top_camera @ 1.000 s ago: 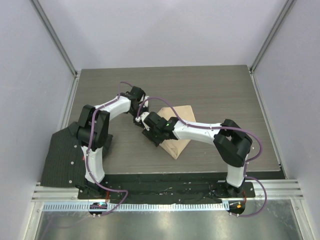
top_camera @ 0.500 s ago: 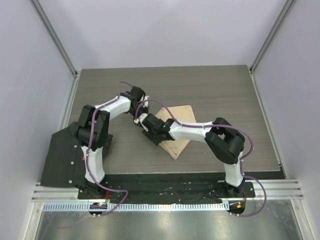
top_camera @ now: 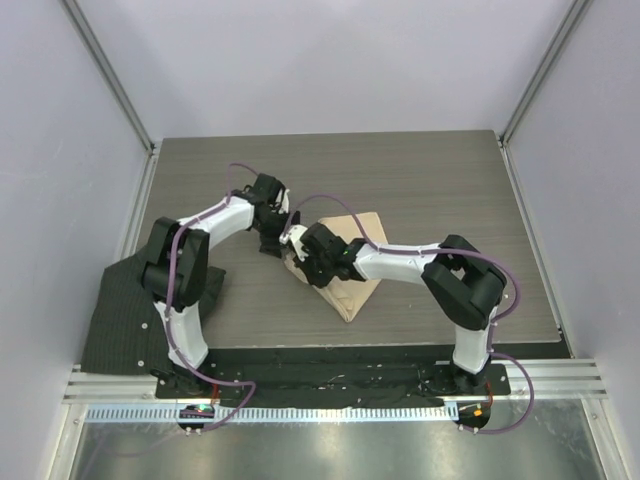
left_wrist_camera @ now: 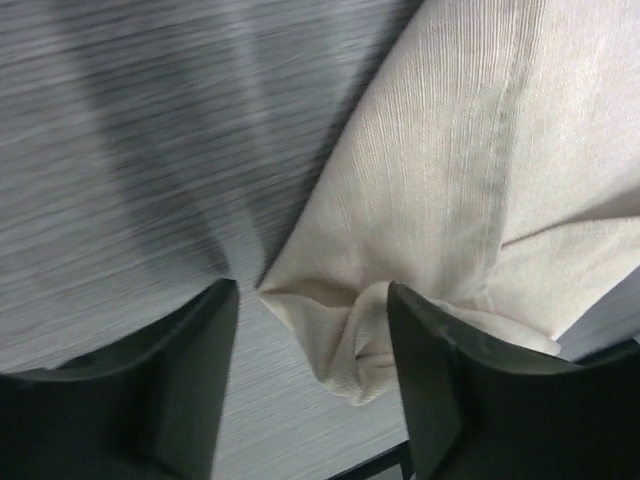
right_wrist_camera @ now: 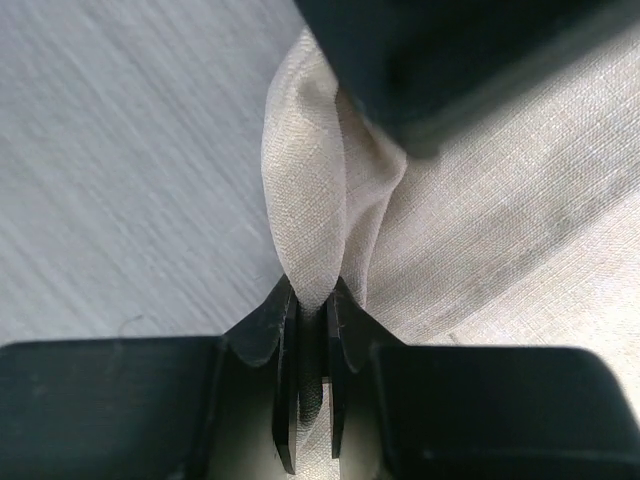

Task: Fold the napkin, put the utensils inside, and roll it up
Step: Roll the napkin with the utensil

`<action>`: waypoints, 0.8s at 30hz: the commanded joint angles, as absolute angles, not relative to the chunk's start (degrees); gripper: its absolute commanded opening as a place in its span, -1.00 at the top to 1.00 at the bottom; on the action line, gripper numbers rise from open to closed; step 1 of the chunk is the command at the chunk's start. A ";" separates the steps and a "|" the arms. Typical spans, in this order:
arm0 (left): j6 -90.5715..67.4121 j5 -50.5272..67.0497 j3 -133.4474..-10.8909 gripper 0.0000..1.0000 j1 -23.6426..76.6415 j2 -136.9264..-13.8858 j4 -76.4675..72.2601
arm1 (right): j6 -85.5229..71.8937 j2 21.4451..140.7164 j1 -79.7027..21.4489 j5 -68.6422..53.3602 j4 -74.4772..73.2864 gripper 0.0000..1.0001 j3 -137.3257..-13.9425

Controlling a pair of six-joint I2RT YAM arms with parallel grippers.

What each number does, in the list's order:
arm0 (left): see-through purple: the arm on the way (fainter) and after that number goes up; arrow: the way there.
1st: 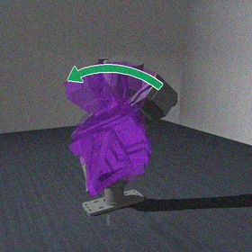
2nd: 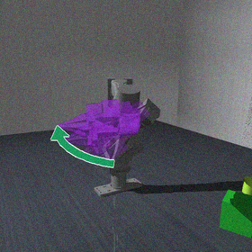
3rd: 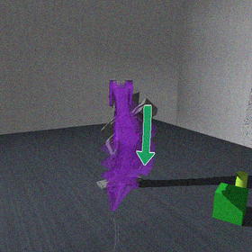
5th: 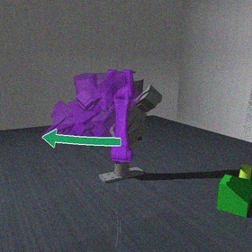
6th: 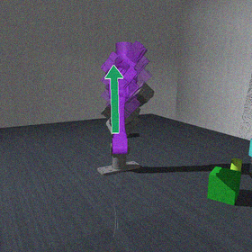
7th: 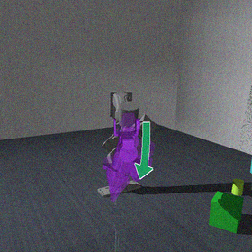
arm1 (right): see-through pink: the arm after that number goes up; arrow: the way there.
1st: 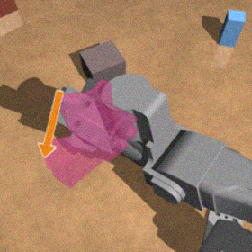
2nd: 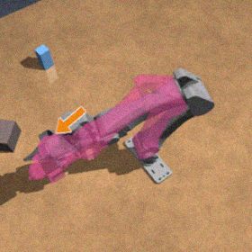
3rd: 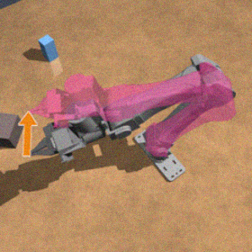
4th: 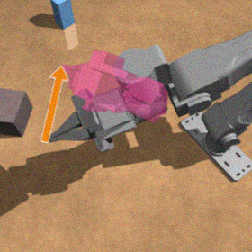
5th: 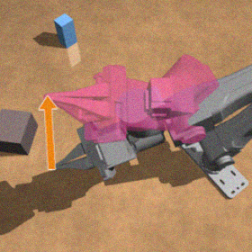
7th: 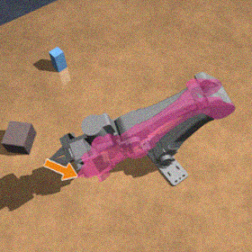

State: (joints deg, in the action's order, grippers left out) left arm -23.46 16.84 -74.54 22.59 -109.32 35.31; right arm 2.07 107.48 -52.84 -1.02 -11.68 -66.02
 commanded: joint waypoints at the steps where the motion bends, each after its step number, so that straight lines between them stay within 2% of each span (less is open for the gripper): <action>1: -25.92 11.26 -70.76 -0.49 20.74 -102.41 31.73 | -1.84 106.97 -53.44 -13.09 -10.82 0.78 -59.77; 7: -29.09 7.47 -61.98 -0.81 18.73 -95.99 26.20 | -3.78 106.26 -52.47 -20.03 -8.79 0.79 -57.31; 10: -32.60 8.25 -54.60 -0.84 18.02 -89.84 18.48 | -4.92 106.70 -50.72 -24.77 -8.26 0.79 -56.95; 15: -37.35 16.95 -42.64 -0.82 18.02 -80.25 3.97 | -6.59 108.63 -46.76 -34.26 -7.47 0.80 -56.95; 20: -38.32 22.31 -36.39 -0.76 18.02 -79.01 -3.94 | -6.77 111.18 -43.69 -39.37 -8.08 0.81 -58.35; 24: -41.39 26.88 -33.40 -0.62 18.02 -80.06 -10.71 | -6.51 113.38 -42.37 -41.75 -8.44 0.81 -59.32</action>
